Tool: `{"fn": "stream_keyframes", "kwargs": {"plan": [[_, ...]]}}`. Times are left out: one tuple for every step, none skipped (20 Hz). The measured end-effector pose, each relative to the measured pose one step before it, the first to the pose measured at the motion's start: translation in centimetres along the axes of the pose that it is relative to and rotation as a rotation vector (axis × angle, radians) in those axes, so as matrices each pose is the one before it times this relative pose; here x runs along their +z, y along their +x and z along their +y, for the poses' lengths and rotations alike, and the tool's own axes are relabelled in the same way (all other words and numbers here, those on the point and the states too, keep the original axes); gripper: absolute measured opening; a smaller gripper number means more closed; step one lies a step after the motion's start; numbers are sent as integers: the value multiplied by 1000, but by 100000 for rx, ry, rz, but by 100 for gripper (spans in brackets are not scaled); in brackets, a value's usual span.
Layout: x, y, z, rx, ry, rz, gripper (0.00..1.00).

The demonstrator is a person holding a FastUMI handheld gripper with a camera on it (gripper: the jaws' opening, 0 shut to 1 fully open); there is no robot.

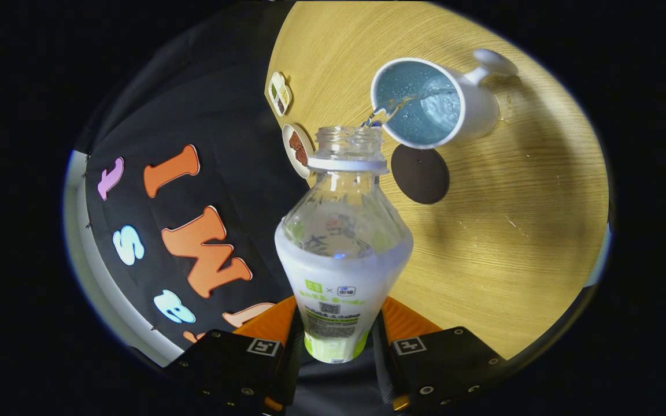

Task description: Take the bottle from table, then pour the juice into the cup, finally place the bottle on the coaster

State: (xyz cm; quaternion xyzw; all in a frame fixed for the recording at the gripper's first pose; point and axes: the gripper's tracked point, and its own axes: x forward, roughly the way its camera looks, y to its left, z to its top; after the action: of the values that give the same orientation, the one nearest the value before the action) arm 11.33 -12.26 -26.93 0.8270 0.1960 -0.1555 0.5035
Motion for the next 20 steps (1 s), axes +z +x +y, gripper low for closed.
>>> {"fn": "stream_keyframes", "kwargs": {"plan": [[-7,-124,196,297,1298,-44,56],[102,-9,160,316,1159,-388,56],[100,-25,-38,-350,636,-142,56],[117,31,-30,-330,459,-346,56],[180,94,32,-206,323,-140,56],[-40,-158,-6,-320,567,-117,56],[89,63,113,295,955,-328,56],[-140,-89,131,-119,806,336,56],[-20,130,-5,-26,773,81,56],[-26,-55,114,237,565,158,56],[-131,17,148,312,346,486,56],[-117,-20,244,266,235,465,56],[-93,93,38,14,409,339,56],[29,-14,69,116,772,333,56],[58,-34,175,-19,1067,167,56],[20,-122,90,265,978,-29,56],[111,-61,197,222,934,38,56],[10,11,141,112,1201,352,56],[103,-283,230,127,1162,-65,56],[68,-42,61,-221,684,46,56]]}}
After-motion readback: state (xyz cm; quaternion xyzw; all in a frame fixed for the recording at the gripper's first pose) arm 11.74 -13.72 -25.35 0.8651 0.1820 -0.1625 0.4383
